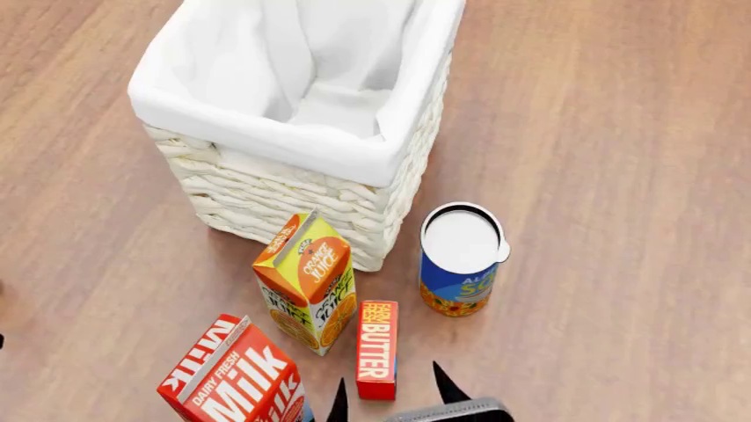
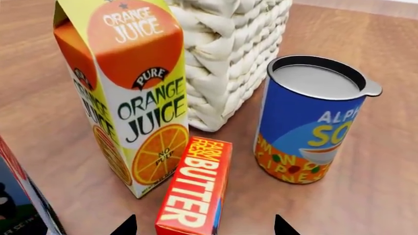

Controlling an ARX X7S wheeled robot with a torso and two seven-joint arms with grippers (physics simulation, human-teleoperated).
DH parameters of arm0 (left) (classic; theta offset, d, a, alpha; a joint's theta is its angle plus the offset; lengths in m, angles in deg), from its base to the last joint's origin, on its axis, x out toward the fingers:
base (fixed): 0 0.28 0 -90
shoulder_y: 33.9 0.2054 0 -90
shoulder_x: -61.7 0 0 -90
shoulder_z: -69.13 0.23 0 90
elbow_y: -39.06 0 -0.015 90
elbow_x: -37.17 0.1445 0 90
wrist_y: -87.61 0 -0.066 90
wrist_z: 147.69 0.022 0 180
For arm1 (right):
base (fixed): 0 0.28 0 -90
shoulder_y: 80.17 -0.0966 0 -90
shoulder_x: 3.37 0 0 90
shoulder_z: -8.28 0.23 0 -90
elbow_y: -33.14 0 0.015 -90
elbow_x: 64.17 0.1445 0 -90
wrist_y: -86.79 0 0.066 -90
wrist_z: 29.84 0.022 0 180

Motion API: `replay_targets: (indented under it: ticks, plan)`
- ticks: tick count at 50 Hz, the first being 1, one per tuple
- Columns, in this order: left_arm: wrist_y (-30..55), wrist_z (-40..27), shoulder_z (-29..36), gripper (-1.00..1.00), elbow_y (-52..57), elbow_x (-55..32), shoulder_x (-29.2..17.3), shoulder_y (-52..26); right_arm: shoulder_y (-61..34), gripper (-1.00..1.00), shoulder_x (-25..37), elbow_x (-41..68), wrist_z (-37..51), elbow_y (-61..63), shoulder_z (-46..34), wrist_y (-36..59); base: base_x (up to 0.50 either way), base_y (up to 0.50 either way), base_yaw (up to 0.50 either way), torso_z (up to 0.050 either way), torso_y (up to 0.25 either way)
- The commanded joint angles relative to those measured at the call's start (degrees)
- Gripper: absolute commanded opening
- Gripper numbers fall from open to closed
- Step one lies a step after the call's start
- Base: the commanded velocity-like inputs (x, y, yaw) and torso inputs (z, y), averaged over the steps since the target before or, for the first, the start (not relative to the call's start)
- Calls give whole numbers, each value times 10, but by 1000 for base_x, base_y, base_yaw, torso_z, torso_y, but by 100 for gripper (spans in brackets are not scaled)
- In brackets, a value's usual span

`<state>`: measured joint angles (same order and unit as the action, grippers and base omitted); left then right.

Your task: Pick up the butter and put it in the basket.

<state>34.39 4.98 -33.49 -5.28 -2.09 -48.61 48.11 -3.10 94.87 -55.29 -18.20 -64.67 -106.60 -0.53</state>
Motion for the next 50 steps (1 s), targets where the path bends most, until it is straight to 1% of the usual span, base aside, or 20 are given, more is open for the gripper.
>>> replay_targets:
  ticks: [1, 22, 40, 50]
  plan:
    - [3, -6, -6, 100, 7, -12, -3, 1, -13, 100, -2, 10, -3, -16, -2, 2, 0, 0, 0, 0, 0]
    - [4, -13, -11, 100, 19, -26, -9, 4, -39, 100, 6, 25, 5, -1, -5, 57, 0, 0, 0, 0, 0]
    - [4, -20, -9, 100, 27, -32, -11, 7, -55, 100, 8, 34, -2, -9, -15, 75, 0, 0, 0, 0, 0]
    - [7, -28, -17, 100, 36, -46, -15, 8, -59, 100, 5, 46, -7, -27, -13, 67, 0, 0, 0, 0, 0]
